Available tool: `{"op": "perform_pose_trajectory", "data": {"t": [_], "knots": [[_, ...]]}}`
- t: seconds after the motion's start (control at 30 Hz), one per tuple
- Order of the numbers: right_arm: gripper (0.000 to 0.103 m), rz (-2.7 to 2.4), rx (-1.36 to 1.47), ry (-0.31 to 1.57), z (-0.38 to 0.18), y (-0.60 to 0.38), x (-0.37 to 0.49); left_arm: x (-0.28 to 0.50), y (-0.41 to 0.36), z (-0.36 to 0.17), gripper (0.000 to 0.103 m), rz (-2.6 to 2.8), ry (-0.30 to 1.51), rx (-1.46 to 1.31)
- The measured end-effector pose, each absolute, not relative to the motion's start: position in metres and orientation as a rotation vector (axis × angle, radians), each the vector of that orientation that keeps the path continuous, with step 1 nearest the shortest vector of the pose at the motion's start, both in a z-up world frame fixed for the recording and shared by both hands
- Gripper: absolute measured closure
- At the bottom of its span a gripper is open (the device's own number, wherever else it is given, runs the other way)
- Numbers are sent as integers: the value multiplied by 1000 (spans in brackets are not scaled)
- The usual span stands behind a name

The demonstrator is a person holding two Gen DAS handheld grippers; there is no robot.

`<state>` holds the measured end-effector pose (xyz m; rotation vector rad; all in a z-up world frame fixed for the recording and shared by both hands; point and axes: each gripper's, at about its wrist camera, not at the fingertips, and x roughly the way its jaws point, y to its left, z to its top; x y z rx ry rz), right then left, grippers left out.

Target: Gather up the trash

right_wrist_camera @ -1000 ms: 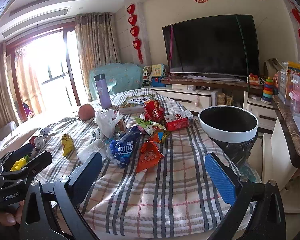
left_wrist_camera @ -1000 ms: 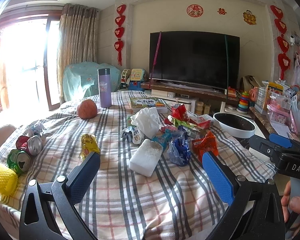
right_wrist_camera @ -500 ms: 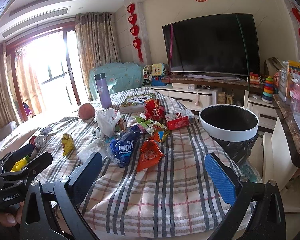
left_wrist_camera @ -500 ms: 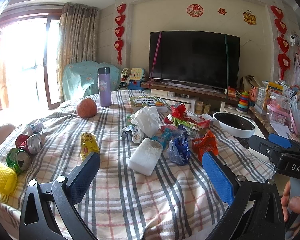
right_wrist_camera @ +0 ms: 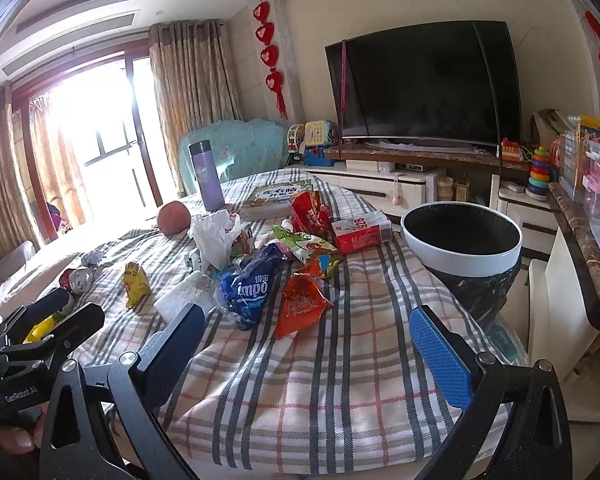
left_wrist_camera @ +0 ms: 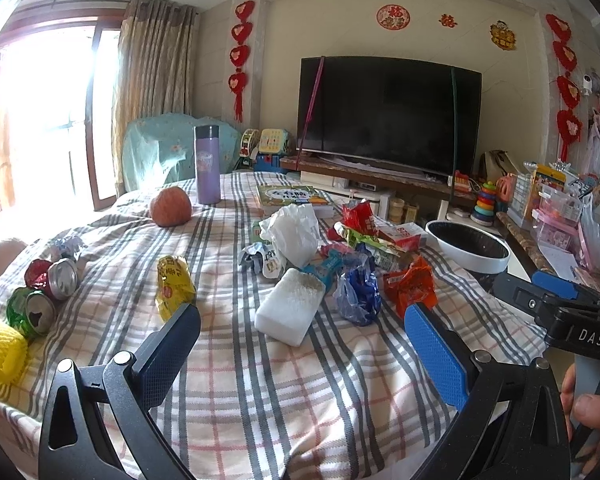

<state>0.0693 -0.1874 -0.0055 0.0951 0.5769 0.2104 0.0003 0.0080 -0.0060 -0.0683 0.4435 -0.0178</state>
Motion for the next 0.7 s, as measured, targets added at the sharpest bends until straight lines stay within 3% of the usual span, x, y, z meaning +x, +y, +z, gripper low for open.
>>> {"op": "perform_pose_trajectory", "data": {"t": [0.7], "knots": [[1,224,134,705,-30,-195,112,73,22,-20,1,-44,615,-41]]}}
